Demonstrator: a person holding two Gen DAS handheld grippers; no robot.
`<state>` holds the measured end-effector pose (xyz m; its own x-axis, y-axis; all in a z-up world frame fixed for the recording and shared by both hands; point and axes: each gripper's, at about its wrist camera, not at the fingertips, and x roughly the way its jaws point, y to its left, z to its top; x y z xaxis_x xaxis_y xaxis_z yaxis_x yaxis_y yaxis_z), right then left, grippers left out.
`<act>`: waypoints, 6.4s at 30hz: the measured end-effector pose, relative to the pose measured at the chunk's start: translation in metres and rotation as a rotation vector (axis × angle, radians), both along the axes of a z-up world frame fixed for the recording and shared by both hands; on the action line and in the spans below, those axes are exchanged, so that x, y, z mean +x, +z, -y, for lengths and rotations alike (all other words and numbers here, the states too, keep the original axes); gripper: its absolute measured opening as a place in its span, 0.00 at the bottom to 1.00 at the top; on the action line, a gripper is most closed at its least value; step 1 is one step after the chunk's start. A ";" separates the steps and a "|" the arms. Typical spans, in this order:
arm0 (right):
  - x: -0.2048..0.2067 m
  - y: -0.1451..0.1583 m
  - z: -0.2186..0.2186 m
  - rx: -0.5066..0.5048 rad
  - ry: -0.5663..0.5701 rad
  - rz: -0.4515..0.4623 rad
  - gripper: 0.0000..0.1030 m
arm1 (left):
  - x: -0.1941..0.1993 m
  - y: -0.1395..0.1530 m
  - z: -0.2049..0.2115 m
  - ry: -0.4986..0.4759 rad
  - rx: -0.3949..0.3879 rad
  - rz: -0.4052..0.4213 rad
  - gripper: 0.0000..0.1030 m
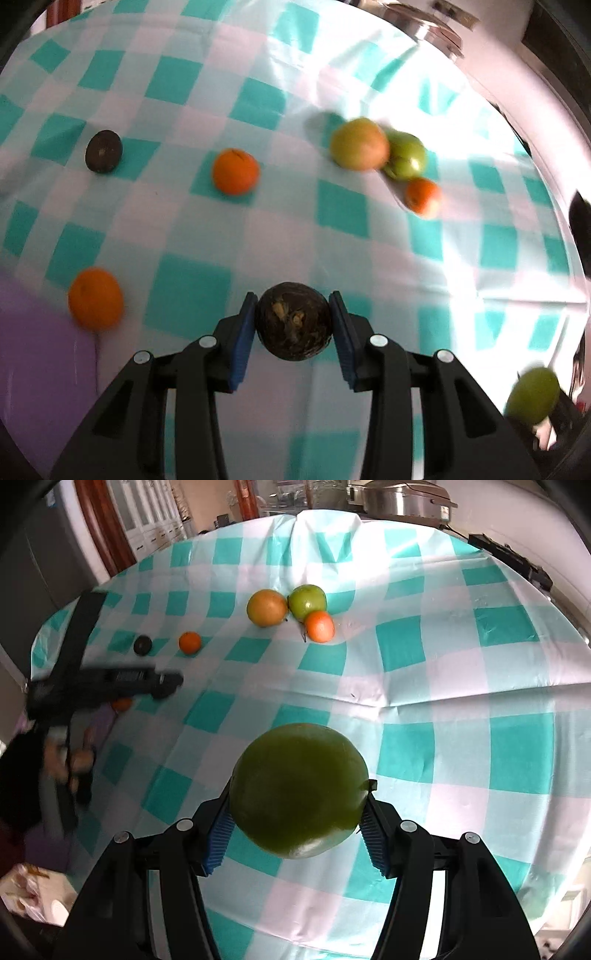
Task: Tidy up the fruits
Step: 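Lift the green apple with the right gripper and carry it toward the box, then lower the green apple into the box and open the right gripper while the left gripper releases a dark fruit, then grasp the orange beside the box with the right gripper, then grasp a dark round fruit from the cloth with the left gripper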
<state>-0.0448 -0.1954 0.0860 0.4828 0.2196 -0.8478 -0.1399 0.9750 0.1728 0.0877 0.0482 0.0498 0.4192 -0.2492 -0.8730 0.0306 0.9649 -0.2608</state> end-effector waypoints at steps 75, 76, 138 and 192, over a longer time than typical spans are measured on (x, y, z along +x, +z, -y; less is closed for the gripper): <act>0.019 0.106 -0.298 0.052 0.668 0.110 0.58 | -0.181 0.106 -0.209 0.307 0.385 0.033 0.39; 0.016 0.104 -0.311 0.060 0.694 0.099 0.58 | -0.181 0.105 -0.219 0.324 0.389 0.016 0.39; 0.099 -0.034 -0.250 -0.101 0.881 0.177 0.71 | -0.245 0.141 -0.200 0.475 0.441 0.299 0.98; 0.136 -0.076 -0.197 -0.016 0.490 0.146 0.40 | 0.197 -0.041 -0.129 -0.372 0.444 -0.399 0.61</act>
<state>0.0914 0.0019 0.0097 0.4402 0.4371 -0.7843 -0.6028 0.7912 0.1026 0.2845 0.1777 0.0093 0.0015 0.1019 -0.9948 0.3635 0.9267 0.0955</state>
